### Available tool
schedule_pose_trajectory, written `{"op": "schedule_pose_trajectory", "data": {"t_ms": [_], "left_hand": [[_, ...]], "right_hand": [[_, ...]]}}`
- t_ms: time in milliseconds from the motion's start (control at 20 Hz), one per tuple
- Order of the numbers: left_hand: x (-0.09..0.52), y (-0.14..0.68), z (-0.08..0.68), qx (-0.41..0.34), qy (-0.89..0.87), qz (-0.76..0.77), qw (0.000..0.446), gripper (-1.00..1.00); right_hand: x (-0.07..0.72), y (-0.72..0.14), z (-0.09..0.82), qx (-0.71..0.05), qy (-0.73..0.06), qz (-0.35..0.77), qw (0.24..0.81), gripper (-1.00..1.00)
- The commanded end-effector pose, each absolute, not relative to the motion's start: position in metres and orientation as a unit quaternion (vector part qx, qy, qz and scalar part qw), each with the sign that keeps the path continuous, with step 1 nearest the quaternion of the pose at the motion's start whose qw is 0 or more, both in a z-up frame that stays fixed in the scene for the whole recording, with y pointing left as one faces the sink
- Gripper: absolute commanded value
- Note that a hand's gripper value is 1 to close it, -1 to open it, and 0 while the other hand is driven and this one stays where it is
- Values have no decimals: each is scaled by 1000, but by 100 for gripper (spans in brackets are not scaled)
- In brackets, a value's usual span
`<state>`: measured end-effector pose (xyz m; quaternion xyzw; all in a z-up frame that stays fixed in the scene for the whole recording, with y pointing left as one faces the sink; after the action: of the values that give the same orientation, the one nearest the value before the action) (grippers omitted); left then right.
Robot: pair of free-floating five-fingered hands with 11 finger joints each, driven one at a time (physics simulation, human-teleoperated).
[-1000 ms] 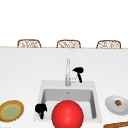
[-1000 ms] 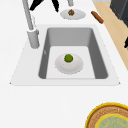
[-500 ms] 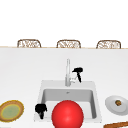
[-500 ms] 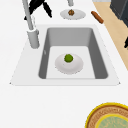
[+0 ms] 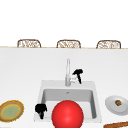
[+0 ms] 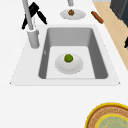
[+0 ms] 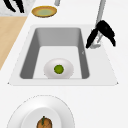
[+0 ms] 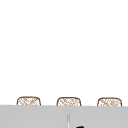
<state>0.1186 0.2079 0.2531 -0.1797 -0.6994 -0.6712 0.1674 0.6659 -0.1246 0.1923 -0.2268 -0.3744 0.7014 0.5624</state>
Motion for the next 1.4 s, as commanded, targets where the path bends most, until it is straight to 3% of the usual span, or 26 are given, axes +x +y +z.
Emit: {"op": "schedule_pose_trajectory", "data": {"t_ms": [0, 350, 650, 700, 850, 1350], "left_hand": [[119, 208, 253, -180, -699, -671, 167, 0], [119, 208, 253, -180, -699, -671, 167, 0], [119, 208, 253, -180, -699, -671, 167, 0], [119, 208, 253, -180, -699, -671, 167, 0], [119, 208, 253, -180, -699, -671, 167, 0], [119, 208, 253, -180, -699, -671, 167, 0]], "right_hand": [[682, -134, 172, -197, -358, 717, 564, -100], [707, -135, 158, -151, -367, 721, 569, -100], [729, -136, 151, -51, -339, 731, 589, -100], [729, -137, 149, -29, -333, 732, 593, 100], [716, -139, 153, 17, -336, 734, 590, 100], [708, -121, 183, -54, -403, 701, 586, 100]]}}
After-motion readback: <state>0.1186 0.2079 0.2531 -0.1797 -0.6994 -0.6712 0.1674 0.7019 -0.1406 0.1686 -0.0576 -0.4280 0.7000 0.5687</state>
